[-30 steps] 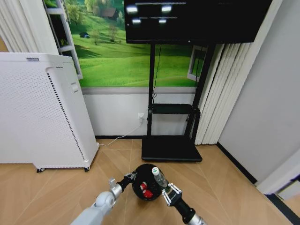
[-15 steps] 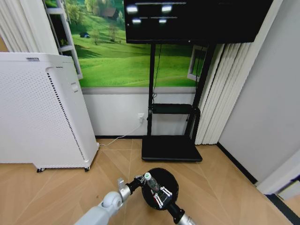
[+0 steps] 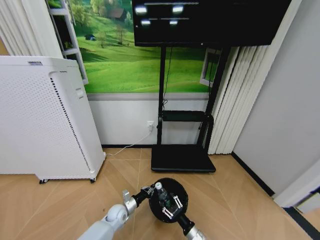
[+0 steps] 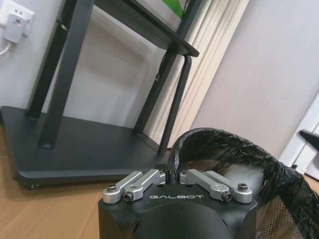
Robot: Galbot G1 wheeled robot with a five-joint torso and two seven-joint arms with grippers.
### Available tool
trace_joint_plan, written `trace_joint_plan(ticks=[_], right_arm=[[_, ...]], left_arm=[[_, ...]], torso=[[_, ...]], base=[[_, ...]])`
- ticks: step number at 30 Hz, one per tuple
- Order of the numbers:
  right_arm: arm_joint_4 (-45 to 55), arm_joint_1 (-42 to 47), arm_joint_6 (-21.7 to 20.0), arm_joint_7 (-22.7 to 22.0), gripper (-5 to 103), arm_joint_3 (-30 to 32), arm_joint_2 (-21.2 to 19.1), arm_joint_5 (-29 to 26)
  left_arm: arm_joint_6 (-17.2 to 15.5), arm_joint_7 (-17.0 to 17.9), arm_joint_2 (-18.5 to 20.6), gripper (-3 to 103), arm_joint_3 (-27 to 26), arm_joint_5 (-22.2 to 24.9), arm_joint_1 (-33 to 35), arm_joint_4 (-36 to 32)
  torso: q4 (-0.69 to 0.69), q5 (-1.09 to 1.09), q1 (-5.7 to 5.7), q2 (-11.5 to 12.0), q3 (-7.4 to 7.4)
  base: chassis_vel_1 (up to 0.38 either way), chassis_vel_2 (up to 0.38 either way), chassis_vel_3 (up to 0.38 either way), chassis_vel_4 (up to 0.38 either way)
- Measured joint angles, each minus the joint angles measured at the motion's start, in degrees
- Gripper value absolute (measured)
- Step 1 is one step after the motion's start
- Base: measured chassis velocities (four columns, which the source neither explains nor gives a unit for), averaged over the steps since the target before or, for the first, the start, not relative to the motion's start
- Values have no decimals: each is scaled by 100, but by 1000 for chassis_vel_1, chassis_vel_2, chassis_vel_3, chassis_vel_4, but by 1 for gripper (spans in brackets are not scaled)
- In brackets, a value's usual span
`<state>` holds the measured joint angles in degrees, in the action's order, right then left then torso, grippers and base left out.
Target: Pick up the trash bin and place the garbage on the floor into it.
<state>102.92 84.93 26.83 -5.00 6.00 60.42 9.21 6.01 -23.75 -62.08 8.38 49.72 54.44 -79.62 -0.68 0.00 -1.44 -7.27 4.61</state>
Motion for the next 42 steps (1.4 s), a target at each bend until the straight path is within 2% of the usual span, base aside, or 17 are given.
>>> trace_joint_plan(ticks=[1,2,7,14,17,19,20,21,23,24,26,27,29,32,35,37,42], right_arm=[[0,0,0,0,68,0,0,0],[59,33,0,-15,84,28,-24,-6],[293,207,12,-123,97,345,-38,-89],[597,455,-163,-375,100,1147,76,-743],[703,489,-317,-552,100,1575,205,-1092],[755,483,-453,-662,100,1863,324,-1258],[767,443,-587,-789,100,2055,433,-1399],[767,443,-587,-789,100,2055,433,-1399],[761,312,-927,-1104,100,2279,587,-1577],[761,312,-927,-1104,100,2279,587,-1577],[653,100,-1302,-1562,100,2455,716,-1741],[653,100,-1302,-1562,100,2455,716,-1741],[595,8,-1450,-1699,100,2540,729,-1848],[481,-118,-1705,-1851,100,2890,714,-2167],[458,-129,-1729,-1862,100,3015,713,-2216],[347,-302,-1837,-1918,100,3188,616,-2387],[263,-438,-1958,-1964,100,3225,594,-2566]], left_arm=[[0,0,0,6,0,0,0,0],[0,9,1,6,-27,-1,9,3],[31,81,-11,6,-238,0,88,57],[45,342,53,6,-886,281,521,-290],[82,622,126,6,-1344,385,935,-644],[156,955,172,6,-1691,474,1290,-939],[228,1316,190,6,-2042,476,1658,-1211],[228,1316,190,6,-2042,476,1658,-1211],[314,1858,161,6,-2541,327,2188,-1638],[314,1858,161,6,-2541,327,2188,-1638],[377,2504,-10,6,-3095,90,2776,-2203],[377,2504,-10,6,-3095,90,2776,-2203],[386,2831,-111,6,-3310,-48,3008,-2468],[356,3900,-307,6,-3679,-246,3449,-3040],[304,4158,-326,6,-3741,-218,3522,-3160],[207,4548,-461,6,-4198,-93,3966,-3532],[23,4444,-646,6,-4810,-24,4605,-3823]], torso=[[0,0,0,0,0],[0,1,0,0,0],[0,0,0,0,0],[-2,0,0,0,0],[0,1,0,0,0],[0,0,0,0,-1],[-1,0,0,0,0],[-1,0,0,0,0],[2,1,0,0,0],[2,1,0,0,0],[2,-1,0,0,0],[2,-1,0,0,0],[2,0,0,0,-1],[1,-1,0,0,-1],[-2,1,0,0,-1],[-3,1,0,0,-1],[0,0,1,0,-1]], base=[[0,0,0,0],[0,0,0,0],[0,0,0,0],[0,0,0,0],[0,0,0,0],[0,0,0,0],[0,0,0,0],[0,0,0,0],[0,0,0,0],[0,0,0,0],[0,0,0,0],[0,0,0,0],[0,0,0,0],[0,0,0,0],[0,0,0,0],[0,0,0,0],[0,0,0,0]])
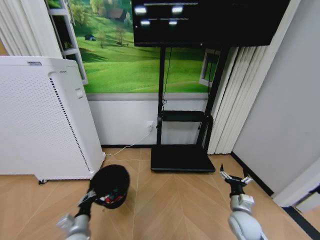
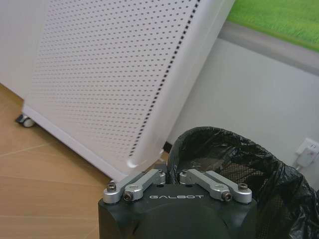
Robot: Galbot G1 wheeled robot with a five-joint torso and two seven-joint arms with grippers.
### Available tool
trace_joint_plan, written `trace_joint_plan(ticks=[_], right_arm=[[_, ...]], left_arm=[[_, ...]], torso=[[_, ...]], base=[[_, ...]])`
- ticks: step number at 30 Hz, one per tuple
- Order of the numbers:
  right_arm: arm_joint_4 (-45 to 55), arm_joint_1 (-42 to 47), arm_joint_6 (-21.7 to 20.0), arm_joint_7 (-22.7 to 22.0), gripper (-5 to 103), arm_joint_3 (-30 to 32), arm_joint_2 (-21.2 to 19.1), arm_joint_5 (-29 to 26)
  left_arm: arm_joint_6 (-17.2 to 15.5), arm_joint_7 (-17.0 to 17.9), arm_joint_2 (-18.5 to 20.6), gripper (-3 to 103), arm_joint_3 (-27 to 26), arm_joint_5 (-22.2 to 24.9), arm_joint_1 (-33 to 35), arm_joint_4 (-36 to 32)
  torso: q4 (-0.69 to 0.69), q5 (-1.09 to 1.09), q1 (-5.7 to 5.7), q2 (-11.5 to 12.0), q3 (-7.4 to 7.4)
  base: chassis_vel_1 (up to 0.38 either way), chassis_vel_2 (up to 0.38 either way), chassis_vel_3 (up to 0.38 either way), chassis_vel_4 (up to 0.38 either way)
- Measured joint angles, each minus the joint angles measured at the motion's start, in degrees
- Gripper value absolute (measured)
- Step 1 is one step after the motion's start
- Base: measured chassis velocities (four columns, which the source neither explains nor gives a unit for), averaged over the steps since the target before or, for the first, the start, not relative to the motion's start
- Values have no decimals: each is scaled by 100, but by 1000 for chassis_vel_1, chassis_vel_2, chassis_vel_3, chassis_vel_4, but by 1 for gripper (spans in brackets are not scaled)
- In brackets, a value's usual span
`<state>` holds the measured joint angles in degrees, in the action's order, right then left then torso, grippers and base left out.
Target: Pick up the trash bin and place the garbage on the floor into it.
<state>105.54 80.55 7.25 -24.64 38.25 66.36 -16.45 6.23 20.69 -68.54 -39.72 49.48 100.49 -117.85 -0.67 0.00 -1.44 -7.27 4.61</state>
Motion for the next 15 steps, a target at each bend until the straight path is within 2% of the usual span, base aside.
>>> trace_joint_plan(ticks=[1,2,3,6,7,11,12,14,15], right_arm=[[-15,-22,-29,-13,100,-5,0,-39],[-63,-68,-107,-39,100,-39,9,-137],[-63,-68,-107,-39,100,-39,9,-137],[-127,-82,-173,-64,100,-73,39,-254],[-127,-82,-173,-64,100,-73,39,-254],[-241,-89,-204,-65,100,5,21,-435],[-241,-89,-204,-65,100,5,21,-435],[-305,-94,-232,-65,100,80,3,-520],[-305,-94,-232,-65,100,80,3,-520]], left_arm=[[-36,-127,-47,6,-137,-30,126,-13],[-103,-719,-166,6,-572,-172,468,10],[-103,-719,-166,6,-572,-172,468,10],[-161,-1559,-196,6,-1102,-223,903,135],[-161,-1559,-196,6,-1102,-223,903,135],[-160,-2116,-301,6,-1573,-63,1337,137],[-160,-2116,-301,6,-1573,-63,1337,137],[-130,-2410,-401,6,-1787,48,1603,177],[-130,-2410,-401,6,-1787,48,1603,177]], torso=[[1,0,0,0,0],[2,0,0,0,0],[2,0,0,0,0],[0,1,0,0,0],[0,1,0,0,0],[-2,0,0,0,0],[-2,0,0,0,0],[-2,0,0,0,0],[-2,0,0,0,0]], base=[[0,0,0,0],[0,0,0,0],[0,0,0,0],[0,0,0,0],[0,0,0,0],[0,0,0,0],[0,0,0,0],[0,0,0,0],[0,0,0,0]])
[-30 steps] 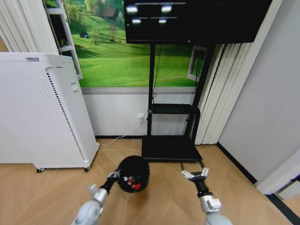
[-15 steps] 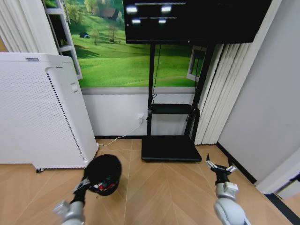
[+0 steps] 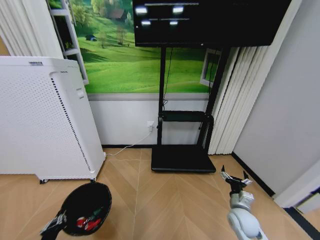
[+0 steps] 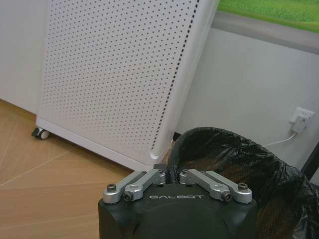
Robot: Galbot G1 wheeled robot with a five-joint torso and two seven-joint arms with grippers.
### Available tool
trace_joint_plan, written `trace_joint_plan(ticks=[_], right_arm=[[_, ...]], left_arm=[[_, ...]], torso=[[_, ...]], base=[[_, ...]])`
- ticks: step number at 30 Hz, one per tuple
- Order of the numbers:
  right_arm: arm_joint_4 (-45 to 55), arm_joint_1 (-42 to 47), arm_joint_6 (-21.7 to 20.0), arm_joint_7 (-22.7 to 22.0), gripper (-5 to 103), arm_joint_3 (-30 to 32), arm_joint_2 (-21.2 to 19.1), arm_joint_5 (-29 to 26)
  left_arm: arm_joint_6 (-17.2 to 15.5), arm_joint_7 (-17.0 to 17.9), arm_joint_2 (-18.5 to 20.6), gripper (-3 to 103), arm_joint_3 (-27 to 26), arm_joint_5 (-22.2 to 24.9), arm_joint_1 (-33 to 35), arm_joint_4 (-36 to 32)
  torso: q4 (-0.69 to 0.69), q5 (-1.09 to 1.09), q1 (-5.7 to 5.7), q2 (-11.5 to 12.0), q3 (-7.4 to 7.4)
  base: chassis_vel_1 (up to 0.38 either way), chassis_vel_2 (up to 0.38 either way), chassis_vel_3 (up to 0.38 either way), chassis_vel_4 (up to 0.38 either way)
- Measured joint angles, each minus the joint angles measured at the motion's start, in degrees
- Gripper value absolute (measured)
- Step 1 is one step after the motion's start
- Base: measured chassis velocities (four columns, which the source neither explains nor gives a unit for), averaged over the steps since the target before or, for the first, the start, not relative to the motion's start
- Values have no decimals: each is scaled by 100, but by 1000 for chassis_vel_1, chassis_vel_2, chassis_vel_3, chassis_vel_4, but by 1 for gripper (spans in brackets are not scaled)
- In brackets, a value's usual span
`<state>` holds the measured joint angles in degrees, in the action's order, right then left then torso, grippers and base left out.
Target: Pick up the trash bin and place the garbage on the floor into it.
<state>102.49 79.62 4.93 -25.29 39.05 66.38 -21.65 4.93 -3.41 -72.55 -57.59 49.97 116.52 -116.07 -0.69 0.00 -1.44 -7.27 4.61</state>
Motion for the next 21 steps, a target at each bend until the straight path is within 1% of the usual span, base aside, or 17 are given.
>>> trace_joint_plan(ticks=[1,2,4,5,7,8,9,10,11,12,13,14,16,21], right_arm=[[-24,0,-12,0,100,26,-2,-27],[-24,0,-12,0,100,26,-2,-27],[-76,3,-25,-2,100,62,10,-55],[-76,3,-25,-2,100,62,10,-55],[-119,2,-26,-5,100,66,34,-65],[-119,2,-26,-5,100,66,34,-65],[-149,2,-26,-6,100,66,50,-68],[-149,2,-26,-6,100,66,50,-68],[-200,2,-18,-6,100,58,81,-69],[-216,6,-11,-6,100,50,90,-70],[-216,6,-11,-6,100,50,90,-70],[-236,14,2,-6,100,38,93,-72],[-260,23,19,-4,100,26,77,-84],[-310,2,24,-3,100,25,-13,-140]], left_arm=[[25,-140,-40,6,-115,40,128,62],[25,-140,-40,6,-115,40,128,62],[73,-356,-89,6,-376,104,445,258],[73,-356,-89,6,-376,104,445,258],[268,-526,-116,6,-531,69,597,517],[268,-526,-116,6,-531,69,597,517],[370,-617,-133,6,-577,51,638,652],[370,-617,-133,6,-577,51,638,652],[500,-784,-188,6,-607,46,671,913],[530,-870,-224,6,-606,39,656,1015],[530,-870,-224,6,-606,39,656,1015],[541,-975,-265,6,-584,33,603,1132],[532,-1078,-306,6,-539,-5,450,1294],[469,-1086,-339,6,-549,42,414,1312]], torso=[[0,0,0,0,0],[0,0,0,0,0],[1,0,0,0,0],[1,0,0,0,0],[2,-1,0,0,0],[2,-1,0,0,0],[2,0,0,0,0],[2,0,0,0,0],[1,-1,0,0,0],[2,0,0,0,0],[2,0,0,0,0],[2,0,0,0,0],[0,1,0,1,0],[0,0,0,1,0]], base=[[0,0,0,0],[0,0,0,0],[0,0,0,0],[0,0,0,0],[0,0,0,0],[0,0,0,0],[0,0,0,0],[0,0,0,0],[0,0,0,0],[0,0,0,0],[0,0,0,0],[0,0,0,0],[0,0,0,0],[0,0,0,0]])
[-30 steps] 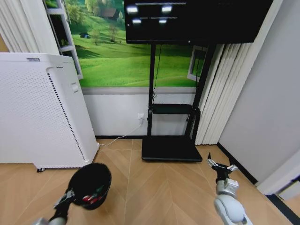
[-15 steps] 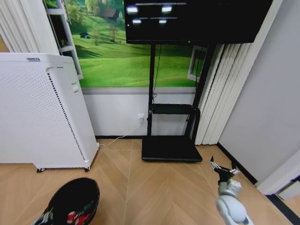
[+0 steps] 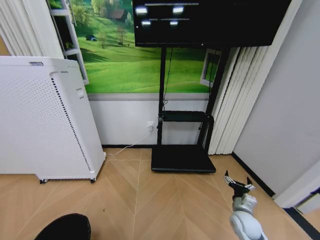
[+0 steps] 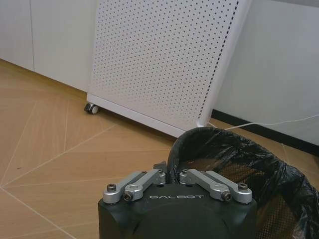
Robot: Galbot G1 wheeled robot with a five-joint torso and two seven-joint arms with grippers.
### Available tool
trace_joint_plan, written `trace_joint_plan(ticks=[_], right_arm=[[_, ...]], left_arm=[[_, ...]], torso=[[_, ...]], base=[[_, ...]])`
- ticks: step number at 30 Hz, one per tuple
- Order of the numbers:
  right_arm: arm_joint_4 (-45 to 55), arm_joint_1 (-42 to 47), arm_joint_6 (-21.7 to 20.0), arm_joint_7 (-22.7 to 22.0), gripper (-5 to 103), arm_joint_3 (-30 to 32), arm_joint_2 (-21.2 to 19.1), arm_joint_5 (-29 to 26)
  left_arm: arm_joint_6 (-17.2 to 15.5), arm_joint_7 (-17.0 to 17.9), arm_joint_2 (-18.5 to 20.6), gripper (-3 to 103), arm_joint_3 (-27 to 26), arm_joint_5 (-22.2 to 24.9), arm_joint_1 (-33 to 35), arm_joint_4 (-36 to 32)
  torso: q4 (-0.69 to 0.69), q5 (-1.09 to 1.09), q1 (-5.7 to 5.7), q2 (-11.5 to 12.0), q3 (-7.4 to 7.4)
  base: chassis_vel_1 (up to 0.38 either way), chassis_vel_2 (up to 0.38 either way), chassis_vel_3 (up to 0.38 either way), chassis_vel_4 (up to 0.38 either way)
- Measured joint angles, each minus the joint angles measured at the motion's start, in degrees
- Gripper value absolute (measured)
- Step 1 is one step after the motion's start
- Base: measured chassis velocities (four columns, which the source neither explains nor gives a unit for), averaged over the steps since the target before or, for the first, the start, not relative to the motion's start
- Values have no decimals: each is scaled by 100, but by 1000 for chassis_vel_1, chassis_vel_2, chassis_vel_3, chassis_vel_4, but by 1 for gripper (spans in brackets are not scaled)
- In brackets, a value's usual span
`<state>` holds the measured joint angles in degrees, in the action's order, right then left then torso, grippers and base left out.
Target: Pick up the trash bin and place the garbage on the floor into it.
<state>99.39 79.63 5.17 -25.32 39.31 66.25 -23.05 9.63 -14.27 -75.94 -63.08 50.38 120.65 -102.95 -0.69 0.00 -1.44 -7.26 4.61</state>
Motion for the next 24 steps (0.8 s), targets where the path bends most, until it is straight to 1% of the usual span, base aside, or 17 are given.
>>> trace_joint_plan(ticks=[6,7,10,14,18,24], right_arm=[[-90,-58,0,1,100,-2,-30,-57],[-111,-68,0,0,100,-9,-16,-68],[-134,-53,3,-1,100,-7,2,-100],[-260,-18,83,2,100,12,6,-128],[-300,-4,117,6,100,19,-5,-145],[-359,-9,162,9,100,22,-30,-151]], left_arm=[[18,13,-53,6,-89,52,83,-18],[32,26,-83,6,-141,62,81,26],[66,59,-100,6,-305,71,21,168],[112,48,-40,6,-422,-6,-110,431],[112,38,-28,6,-435,-20,-202,527],[82,34,-18,6,-314,-82,-425,744]], torso=[[1,-2,0,0,0],[2,1,0,0,0],[2,-2,0,0,0],[1,0,0,0,0],[0,-1,-1,0,0],[1,0,-1,0,0]], base=[[0,0,0,0],[0,0,0,0],[0,0,0,0],[0,0,0,0],[0,0,0,0],[0,0,0,0]])
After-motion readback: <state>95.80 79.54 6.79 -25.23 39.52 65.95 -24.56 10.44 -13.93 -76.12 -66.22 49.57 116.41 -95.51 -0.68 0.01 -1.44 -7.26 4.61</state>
